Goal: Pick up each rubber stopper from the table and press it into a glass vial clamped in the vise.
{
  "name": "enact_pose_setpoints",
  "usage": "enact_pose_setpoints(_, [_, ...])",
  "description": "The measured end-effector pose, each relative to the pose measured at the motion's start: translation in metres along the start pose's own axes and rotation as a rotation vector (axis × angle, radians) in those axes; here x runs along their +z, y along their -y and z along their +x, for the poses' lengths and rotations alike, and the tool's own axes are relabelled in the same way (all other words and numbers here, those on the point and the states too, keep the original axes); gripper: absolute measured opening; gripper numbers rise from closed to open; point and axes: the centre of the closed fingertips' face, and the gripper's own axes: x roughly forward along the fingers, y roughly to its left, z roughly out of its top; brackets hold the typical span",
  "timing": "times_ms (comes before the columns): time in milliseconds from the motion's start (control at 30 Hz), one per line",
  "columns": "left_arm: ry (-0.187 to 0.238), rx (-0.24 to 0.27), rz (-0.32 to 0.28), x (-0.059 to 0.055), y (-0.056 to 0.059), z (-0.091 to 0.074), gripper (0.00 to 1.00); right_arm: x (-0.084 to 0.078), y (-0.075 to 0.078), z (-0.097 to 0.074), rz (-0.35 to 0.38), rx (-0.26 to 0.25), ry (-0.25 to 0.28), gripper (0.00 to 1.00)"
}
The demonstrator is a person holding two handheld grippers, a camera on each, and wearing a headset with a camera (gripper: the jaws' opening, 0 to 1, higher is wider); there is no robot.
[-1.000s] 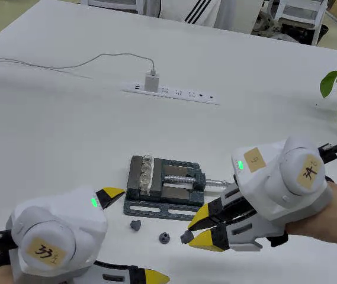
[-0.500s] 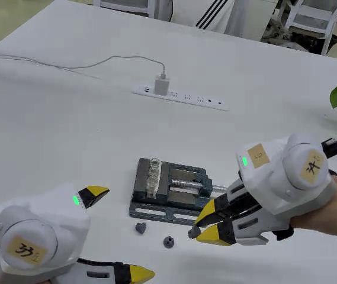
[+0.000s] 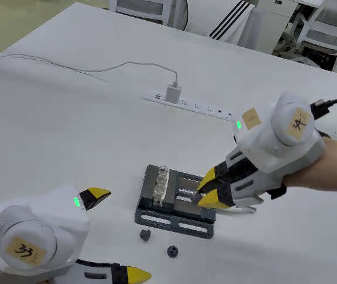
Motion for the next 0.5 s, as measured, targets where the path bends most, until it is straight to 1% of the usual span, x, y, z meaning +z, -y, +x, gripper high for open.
enact_pose_setpoints(100, [0.001,0.004,-0.002,0.000,-0.001,-0.001,0.85,0.005,0.012,0.001,-0.030,0.000,-0.020,0.06])
enact_pose_setpoints(167, [-0.004,0.004,0.001,-0.001,-0.002,-0.002,0.84,0.005,0.019,0.002,-0.076,0.011,-0.059,0.06])
enact_pose_setpoints(200, [-0.006,0.003,0.005,-0.002,-0.002,-0.002,0.84,0.005,0.025,0.002,-0.100,0.002,-0.076,0.06])
enact_pose_setpoints(267, [-0.013,-0.001,0.010,-0.003,-0.002,-0.002,0.84,0.009,0.031,0.004,-0.110,0.009,-0.093,0.06])
enact_pose_setpoints(333, [-0.016,-0.002,0.015,-0.003,-0.003,-0.002,0.84,0.010,0.040,0.006,-0.136,0.012,-0.117,0.06])
enact_pose_setpoints(400, [-0.020,-0.003,0.017,-0.003,-0.004,-0.002,0.84,0.011,0.046,0.008,-0.153,0.013,-0.131,0.06])
enact_pose_setpoints(500, [-0.020,-0.003,0.015,-0.003,-0.004,-0.002,0.83,0.013,0.049,0.011,-0.166,0.014,-0.145,0.06])
